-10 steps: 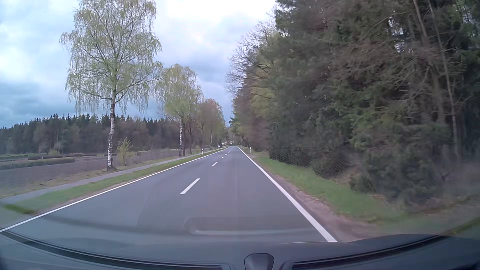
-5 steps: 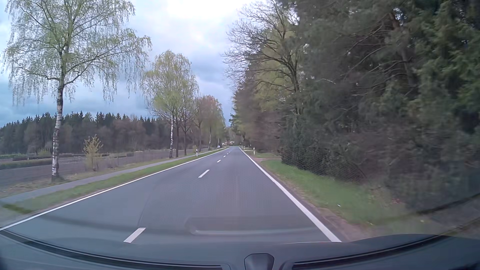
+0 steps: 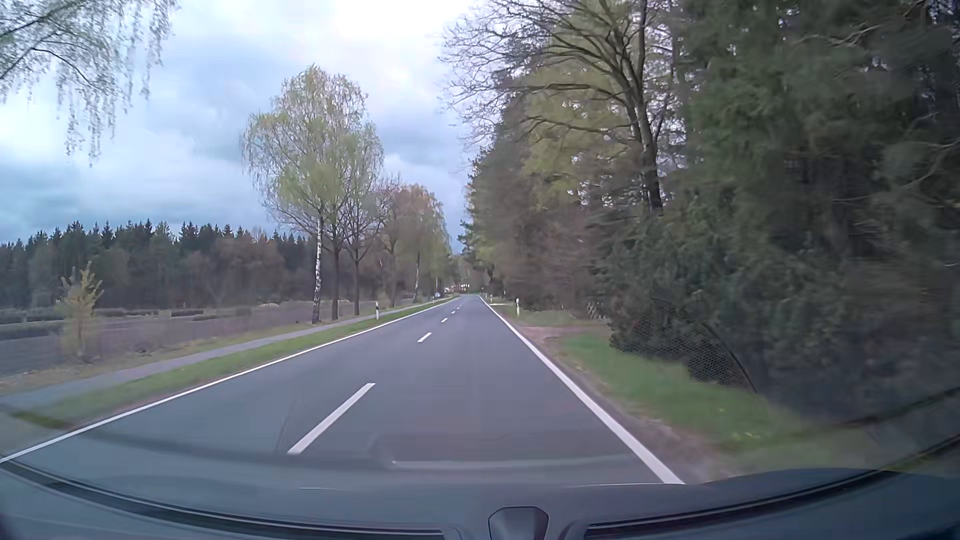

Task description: Follow the waypoints while adhering to traffic rules and regulations

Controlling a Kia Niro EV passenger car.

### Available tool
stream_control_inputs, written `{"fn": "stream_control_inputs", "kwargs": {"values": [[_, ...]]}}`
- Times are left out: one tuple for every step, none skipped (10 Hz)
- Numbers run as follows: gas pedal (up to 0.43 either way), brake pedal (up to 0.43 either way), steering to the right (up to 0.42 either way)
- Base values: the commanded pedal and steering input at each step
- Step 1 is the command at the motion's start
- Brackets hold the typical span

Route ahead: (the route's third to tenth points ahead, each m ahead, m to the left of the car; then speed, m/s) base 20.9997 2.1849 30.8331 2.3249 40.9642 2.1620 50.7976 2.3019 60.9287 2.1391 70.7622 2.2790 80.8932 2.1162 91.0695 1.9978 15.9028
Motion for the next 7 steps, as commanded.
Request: {"fn": "stream_control_inputs", "kwargs": {"values": [[0.079,0.000,-0.004],[0.079,0.000,-0.004],[0.079,0.000,-0.004],[0.079,0.000,-0.004],[0.079,0.000,-0.004],[0.087,0.000,-0.004],[0.087,0.000,-0.004]]}}
